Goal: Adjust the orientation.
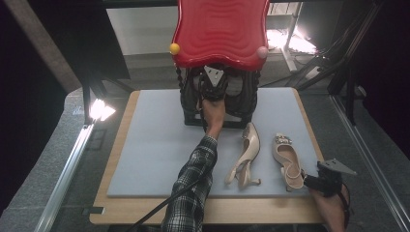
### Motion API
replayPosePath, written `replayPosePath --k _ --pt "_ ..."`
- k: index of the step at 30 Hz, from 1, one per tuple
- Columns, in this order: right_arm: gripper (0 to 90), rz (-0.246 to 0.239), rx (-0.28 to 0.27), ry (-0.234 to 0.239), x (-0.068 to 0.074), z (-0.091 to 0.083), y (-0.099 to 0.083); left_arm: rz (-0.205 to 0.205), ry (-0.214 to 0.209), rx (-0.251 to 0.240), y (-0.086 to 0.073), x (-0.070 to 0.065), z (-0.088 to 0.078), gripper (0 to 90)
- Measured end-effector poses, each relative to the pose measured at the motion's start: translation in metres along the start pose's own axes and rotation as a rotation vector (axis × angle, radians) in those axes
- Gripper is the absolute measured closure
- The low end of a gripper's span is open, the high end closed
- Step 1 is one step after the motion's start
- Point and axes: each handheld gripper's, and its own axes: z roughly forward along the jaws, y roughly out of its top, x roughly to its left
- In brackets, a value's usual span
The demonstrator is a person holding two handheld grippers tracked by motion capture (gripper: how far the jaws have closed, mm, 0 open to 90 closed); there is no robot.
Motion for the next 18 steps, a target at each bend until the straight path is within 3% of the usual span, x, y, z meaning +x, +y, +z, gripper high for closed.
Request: replayPosePath --k 7,12,18 --pt "15.5 0.001 0.001 0.001 0.0000 -0.0001 0.0001 -0.001 -0.007 0.030 0.0015 0.0050 0.0047 78.3" --pt "15.5 -0.001 0.001 0.000 0.0001 0.0000 0.0000 -0.031 -0.037 0.049 0.0034 0.0031 0.0028 64.0" --pt "15.5 0.000 0.001 0.000 0.0002 0.0000 0.0000 -0.044 -0.054 0.060 -0.0002 0.0063 -0.0024 57.0"
